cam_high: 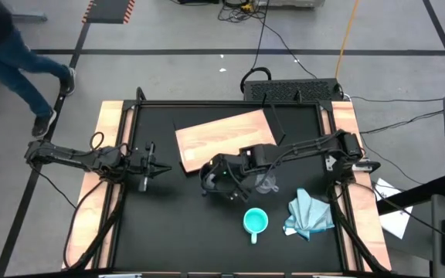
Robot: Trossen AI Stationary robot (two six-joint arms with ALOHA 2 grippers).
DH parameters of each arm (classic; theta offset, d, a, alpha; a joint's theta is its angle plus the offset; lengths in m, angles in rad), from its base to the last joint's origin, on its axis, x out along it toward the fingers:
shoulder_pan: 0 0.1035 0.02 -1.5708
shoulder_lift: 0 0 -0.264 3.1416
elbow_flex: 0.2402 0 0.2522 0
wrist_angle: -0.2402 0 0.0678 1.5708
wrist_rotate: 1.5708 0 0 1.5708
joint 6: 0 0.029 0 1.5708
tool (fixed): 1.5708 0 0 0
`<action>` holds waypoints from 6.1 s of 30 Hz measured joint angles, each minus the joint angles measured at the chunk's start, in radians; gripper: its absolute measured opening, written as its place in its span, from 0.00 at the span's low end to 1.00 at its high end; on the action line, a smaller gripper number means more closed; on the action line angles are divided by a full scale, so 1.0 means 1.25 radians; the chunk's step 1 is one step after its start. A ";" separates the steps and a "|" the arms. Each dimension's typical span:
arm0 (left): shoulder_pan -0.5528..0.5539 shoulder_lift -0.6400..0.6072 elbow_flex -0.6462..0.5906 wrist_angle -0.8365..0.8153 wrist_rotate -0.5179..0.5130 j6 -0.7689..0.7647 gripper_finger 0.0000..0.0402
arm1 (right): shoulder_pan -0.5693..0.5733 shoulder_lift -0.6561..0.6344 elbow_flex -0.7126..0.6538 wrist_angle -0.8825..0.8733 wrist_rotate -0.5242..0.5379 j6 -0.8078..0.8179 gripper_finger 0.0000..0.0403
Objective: Stack small to large cups/mugs on shelf
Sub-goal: Put the dark blue cup on the shelf, then put the light blue cup on the shelf
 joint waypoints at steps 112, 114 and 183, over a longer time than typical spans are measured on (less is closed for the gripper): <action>0.000 0.000 -0.001 -0.030 0.006 0.046 0.06 | -0.253 0.125 0.053 0.106 -0.082 0.123 0.03; 0.000 0.000 -0.001 -0.030 0.007 0.046 0.06 | -0.250 0.125 0.053 0.099 -0.080 0.115 0.02; 0.000 0.000 0.000 -0.037 0.020 0.047 0.06 | 0.015 -0.188 -0.210 0.248 -0.078 0.213 0.00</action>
